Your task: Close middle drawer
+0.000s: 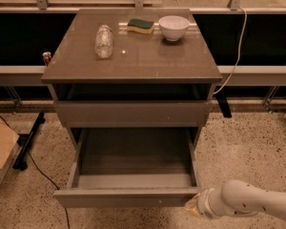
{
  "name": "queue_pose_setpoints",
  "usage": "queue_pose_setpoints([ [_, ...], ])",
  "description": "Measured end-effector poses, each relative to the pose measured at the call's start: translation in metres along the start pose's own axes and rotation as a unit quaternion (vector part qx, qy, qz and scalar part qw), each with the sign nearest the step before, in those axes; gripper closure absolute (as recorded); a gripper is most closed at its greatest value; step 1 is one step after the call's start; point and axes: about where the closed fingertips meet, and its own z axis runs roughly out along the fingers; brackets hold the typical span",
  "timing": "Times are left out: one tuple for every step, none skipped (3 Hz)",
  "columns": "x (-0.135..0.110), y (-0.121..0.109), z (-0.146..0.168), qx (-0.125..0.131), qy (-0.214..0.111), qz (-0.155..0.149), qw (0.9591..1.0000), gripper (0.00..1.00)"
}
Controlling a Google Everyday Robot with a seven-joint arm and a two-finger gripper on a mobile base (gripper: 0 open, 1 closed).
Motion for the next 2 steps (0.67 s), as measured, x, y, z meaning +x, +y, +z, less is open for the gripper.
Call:
queue_pose_setpoints([
  [-0.010, -0.016, 0.019, -0.005, -0.018, -0.002, 0.9998, 1.00],
  [-0.028, -0.037, 0.031, -0.009, -0.029, -0.018, 0.9994, 1.00],
])
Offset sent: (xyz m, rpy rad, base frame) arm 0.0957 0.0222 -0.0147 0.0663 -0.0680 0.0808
